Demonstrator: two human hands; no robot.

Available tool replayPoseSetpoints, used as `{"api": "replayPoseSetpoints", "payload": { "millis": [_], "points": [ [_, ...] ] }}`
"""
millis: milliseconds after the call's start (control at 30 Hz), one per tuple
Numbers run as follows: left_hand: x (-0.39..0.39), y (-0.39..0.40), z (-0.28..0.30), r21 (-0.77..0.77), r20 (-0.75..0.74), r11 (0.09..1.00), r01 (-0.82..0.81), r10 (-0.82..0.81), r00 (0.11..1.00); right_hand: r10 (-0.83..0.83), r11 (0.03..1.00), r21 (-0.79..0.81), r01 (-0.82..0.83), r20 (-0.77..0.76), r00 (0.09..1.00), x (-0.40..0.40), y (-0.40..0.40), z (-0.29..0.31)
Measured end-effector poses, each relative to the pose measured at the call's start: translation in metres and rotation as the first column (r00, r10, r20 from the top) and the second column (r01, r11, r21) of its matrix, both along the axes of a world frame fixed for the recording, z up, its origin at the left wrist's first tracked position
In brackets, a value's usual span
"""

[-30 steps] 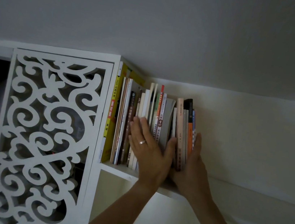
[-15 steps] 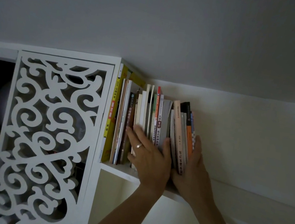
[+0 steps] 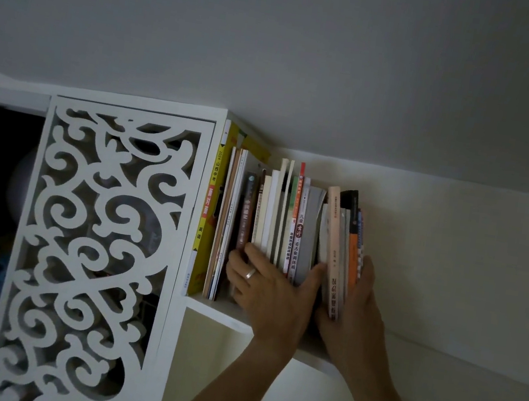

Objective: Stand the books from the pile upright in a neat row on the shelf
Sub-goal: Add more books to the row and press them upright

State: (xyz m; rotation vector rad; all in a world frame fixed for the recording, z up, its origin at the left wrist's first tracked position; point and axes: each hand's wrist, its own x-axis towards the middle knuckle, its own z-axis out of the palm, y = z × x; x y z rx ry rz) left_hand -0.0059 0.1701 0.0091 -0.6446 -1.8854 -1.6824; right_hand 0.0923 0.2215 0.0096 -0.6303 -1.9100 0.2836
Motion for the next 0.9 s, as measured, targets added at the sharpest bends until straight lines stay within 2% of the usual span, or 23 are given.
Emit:
{"api": "replayPoseSetpoints", "payload": {
  "millis": [100, 200, 400, 500, 567, 600, 800, 900],
  "points": [
    [0.007, -0.001, 0.009, -0.018, 0.037, 0.998, 0.067, -0.066, 0.997, 0.024, 1.0, -0.012, -0.025, -0.044, 0.999, 0.003, 0.001, 0.001],
    [0.012, -0.001, 0.009, -0.034, 0.016, 0.998, 0.056, -0.055, 0.998, 0.052, 0.999, 0.0, -0.052, -0.07, 0.996, 0.008, 0.005, 0.003],
    [-0.038, -0.025, -0.003, -0.01, -0.264, 0.999, -0.044, 0.04, 0.964, 0.066, 0.998, -0.007, -0.066, -0.025, 0.997, 0.006, 0.004, -0.001],
    [-0.05, -0.03, -0.008, 0.016, -0.344, 0.982, 0.186, -0.17, 0.924, 0.087, 0.996, -0.012, -0.088, -0.035, 0.996, 0.004, 0.002, -0.001],
    [-0.053, -0.033, -0.009, 0.039, -0.339, 0.928, 0.372, -0.338, 0.878, 0.097, 0.995, -0.011, -0.098, -0.057, 0.994, 0.002, 0.002, 0.0],
    [-0.056, -0.034, -0.01, 0.057, -0.344, 0.909, 0.413, -0.37, 0.863, 0.098, 0.995, -0.006, -0.099, -0.067, 0.993, 0.001, 0.002, 0.0],
    [-0.066, -0.034, -0.012, 0.071, -0.414, 0.91, 0.408, -0.346, 0.842, 0.135, 0.991, 0.002, -0.136, -0.099, 0.986, 0.002, -0.003, 0.003],
    [-0.066, -0.032, -0.012, 0.086, -0.375, 0.907, 0.411, -0.353, 0.857, 0.107, 0.994, 0.039, -0.103, -0.112, 0.988, 0.003, -0.01, 0.004]
  ]
}}
